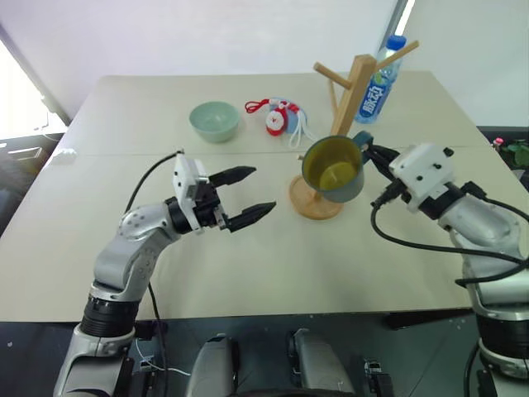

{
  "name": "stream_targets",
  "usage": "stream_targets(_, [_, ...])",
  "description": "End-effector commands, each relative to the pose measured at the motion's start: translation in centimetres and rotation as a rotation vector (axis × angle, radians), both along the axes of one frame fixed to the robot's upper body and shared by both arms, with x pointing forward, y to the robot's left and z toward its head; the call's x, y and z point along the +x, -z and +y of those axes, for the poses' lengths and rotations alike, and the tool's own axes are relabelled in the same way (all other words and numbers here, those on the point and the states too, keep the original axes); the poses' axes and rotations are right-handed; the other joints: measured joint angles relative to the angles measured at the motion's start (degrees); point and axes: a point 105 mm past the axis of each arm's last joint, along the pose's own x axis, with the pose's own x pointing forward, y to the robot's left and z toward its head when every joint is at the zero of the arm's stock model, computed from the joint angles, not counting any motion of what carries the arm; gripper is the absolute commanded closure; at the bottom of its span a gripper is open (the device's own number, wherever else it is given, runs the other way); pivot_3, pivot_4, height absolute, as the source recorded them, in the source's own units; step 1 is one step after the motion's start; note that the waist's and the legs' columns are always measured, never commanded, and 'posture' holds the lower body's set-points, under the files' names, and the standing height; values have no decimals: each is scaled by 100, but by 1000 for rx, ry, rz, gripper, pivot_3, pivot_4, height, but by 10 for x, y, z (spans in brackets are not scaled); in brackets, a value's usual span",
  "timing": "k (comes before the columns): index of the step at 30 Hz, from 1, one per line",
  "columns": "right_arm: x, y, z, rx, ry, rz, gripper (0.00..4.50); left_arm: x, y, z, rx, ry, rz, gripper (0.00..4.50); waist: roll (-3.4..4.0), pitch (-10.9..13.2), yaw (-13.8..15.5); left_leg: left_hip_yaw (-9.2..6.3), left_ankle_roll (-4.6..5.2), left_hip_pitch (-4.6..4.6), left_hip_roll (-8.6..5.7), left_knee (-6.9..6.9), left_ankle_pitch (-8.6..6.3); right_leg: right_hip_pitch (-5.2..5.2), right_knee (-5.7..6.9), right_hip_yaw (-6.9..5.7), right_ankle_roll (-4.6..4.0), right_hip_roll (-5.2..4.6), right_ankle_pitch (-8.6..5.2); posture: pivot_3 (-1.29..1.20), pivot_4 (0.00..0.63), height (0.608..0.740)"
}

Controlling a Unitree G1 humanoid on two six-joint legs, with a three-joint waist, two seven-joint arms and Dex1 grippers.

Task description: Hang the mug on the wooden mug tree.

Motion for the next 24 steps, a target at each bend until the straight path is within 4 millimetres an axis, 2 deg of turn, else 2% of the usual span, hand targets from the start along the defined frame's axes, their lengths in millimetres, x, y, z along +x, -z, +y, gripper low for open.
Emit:
stream_targets(1, [0, -11, 2, -15, 4, -44, 4457, -6, -20, 0, -23, 12, -62, 0, 0, 0, 0, 0, 0, 0, 0, 0, 0, 0, 0, 0, 0, 0, 0, 0, 150, 740])
stream_targets(3, [1, -10, 1, -5, 9, -37, 4457, -6, -21, -1, -25, 14, -64, 0, 0, 0, 0, 0, 0, 0, 0, 0, 0, 0, 0, 0, 0, 0, 0, 0, 150, 740])
stream_targets(6, [2, -12, 1, 0, 13, -44, 3654, -7, -22, -1, -28, 14, -65, 0, 0, 0, -1, 0, 0, 1, 0, 0, 0, 0, 0, 0, 0, 0, 0, 0, 150, 740])
stream_targets(11, [0, -19, -3, -15, 35, -74, 1162, -6, -22, -2, -30, 17, -65, 0, 0, 0, 0, 0, 0, 1, 0, 0, 0, 0, 0, 0, 0, 0, 0, 0, 150, 740])
stream_targets(14, [-6, -24, -9, -6, 36, -88, 1162, -5, -21, -2, -32, 14, -60, 0, 0, 0, 5, 0, 0, 0, -1, 0, 0, 1, 0, 0, 0, 0, 0, 0, 150, 740])
stream_targets(17, [-15, -25, -25, 13, 46, -85, 1162, -2, -18, 0, -36, -10, -49, 0, 0, 0, 19, 0, 0, 0, -2, 0, 0, 2, 0, 0, 1, 0, 0, 0, 150, 740])
stream_targets(20, [-28, -20, -40, 110, 33, -48, 1162, 10, -13, 10, -55, -98, -14, 0, 0, 0, 22, 1, 0, 1, -4, 0, 0, 8, -2, -2, 2, -2, 0, 0, 150, 740])
stream_targets(24, [-36, 9, -63, 331, 88, 32, 1162, 31, 9, 28, -23, -276, 29, 0, -4, -1, -8, -1, 0, 12, -4, 0, 0, 18, -3, -2, 2, 1, 0, 0, 150, 740])
